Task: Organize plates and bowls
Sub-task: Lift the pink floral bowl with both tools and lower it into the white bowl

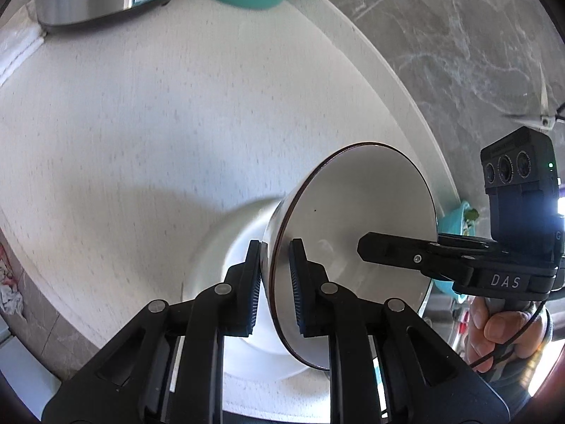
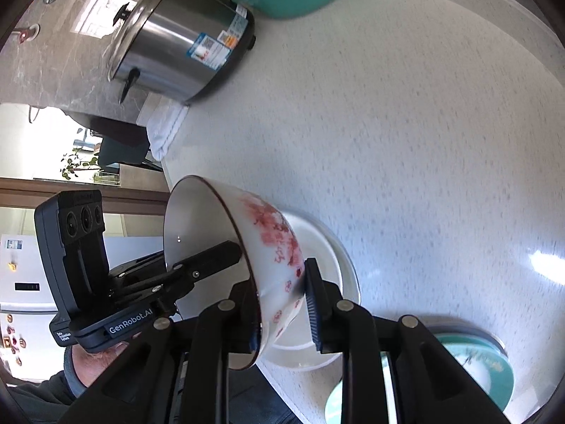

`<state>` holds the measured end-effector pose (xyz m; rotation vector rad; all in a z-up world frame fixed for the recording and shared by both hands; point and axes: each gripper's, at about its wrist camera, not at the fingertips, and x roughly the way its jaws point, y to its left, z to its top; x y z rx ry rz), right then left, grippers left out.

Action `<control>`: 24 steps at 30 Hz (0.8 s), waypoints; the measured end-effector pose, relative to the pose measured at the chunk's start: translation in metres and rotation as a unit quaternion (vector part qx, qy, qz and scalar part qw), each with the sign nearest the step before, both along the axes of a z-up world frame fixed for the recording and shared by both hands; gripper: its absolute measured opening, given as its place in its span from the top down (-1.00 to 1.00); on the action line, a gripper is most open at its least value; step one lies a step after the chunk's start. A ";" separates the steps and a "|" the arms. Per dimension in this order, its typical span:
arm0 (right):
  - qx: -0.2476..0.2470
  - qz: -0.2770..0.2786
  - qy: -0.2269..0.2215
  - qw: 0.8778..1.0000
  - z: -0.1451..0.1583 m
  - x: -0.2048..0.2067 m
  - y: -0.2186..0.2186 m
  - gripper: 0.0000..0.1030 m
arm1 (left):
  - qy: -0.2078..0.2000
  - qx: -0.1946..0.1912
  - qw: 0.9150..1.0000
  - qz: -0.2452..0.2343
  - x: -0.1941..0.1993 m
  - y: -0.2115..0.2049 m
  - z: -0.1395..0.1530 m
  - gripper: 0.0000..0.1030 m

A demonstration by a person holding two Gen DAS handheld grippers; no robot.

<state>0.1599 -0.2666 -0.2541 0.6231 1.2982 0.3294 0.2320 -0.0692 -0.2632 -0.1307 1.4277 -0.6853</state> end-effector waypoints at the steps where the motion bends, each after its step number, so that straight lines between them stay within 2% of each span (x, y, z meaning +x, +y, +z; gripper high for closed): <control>1: -0.001 0.001 0.002 1.000 -0.003 -0.001 0.002 0.53 | 0.000 0.002 1.000 0.000 -0.004 0.000 -0.002 0.71; 12: -0.013 0.010 0.017 1.000 -0.021 -0.014 0.012 0.54 | 0.005 0.025 1.000 -0.001 -0.042 0.004 -0.023 0.69; 24: -0.027 0.001 0.015 1.000 -0.025 -0.012 0.013 0.53 | 0.003 0.032 0.999 0.002 -0.043 -0.013 -0.037 0.63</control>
